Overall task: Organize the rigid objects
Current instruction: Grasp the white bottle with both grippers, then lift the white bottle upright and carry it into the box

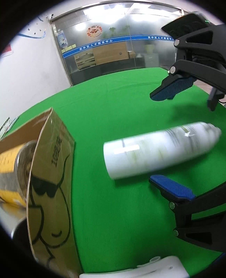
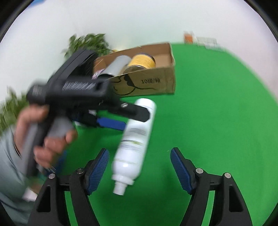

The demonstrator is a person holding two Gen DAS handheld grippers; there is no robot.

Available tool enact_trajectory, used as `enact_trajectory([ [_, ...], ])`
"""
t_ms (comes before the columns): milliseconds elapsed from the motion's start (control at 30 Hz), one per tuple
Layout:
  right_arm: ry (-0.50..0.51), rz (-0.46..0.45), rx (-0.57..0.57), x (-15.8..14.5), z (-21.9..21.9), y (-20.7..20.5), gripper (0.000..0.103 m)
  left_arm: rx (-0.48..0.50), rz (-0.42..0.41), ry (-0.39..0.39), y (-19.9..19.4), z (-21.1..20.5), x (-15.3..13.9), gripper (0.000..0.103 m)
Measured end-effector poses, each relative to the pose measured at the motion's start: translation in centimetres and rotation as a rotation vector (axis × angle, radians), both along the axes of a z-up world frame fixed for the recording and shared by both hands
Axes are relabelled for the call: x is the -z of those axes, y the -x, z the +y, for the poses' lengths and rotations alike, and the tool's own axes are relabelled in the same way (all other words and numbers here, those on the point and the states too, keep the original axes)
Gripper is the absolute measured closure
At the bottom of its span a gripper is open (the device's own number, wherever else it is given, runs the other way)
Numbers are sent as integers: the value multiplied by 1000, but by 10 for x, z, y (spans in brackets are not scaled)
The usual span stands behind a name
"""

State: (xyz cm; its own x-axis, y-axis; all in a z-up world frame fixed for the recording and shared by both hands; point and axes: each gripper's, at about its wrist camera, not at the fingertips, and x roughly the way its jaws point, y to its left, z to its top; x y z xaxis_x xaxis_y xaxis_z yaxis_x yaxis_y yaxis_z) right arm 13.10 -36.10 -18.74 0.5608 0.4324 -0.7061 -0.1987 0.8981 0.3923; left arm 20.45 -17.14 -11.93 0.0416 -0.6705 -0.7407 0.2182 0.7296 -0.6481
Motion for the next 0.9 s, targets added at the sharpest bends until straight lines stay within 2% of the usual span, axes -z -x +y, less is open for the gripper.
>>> enact_trajectory([
  [67, -38, 54, 0, 8, 4, -11, 37, -12, 2, -26, -2, 3, 3, 17],
  [133, -70, 97, -22, 16, 16, -21, 41, -16, 4, -23, -2, 7, 3, 22],
  [233, -126, 150, -66, 30, 32, -33, 48, -14, 6, -41, -2, 10, 4, 36],
  [300, -98, 176, -75, 35, 47, -40, 52, -17, 6, -59, -2, 14, 4, 51],
  [367, -69, 175, -64, 37, 55, -44, 54, -14, 11, -69, -3, 18, 6, 58],
  [533, -13, 169, -66, 33, 65, -43, 56, -6, 8, -53, 0, 21, 4, 59],
  [600, 38, 111, -69, 18, 73, -35, 57, -15, -17, -21, 2, 21, -9, 59],
  [667, 32, 62, -67, 0, 74, -30, 57, -24, -66, 1, 5, 22, -27, 59],
  [900, 83, -145, -84, -90, 70, -38, 57, -27, -317, 18, -5, 22, -130, 59],
])
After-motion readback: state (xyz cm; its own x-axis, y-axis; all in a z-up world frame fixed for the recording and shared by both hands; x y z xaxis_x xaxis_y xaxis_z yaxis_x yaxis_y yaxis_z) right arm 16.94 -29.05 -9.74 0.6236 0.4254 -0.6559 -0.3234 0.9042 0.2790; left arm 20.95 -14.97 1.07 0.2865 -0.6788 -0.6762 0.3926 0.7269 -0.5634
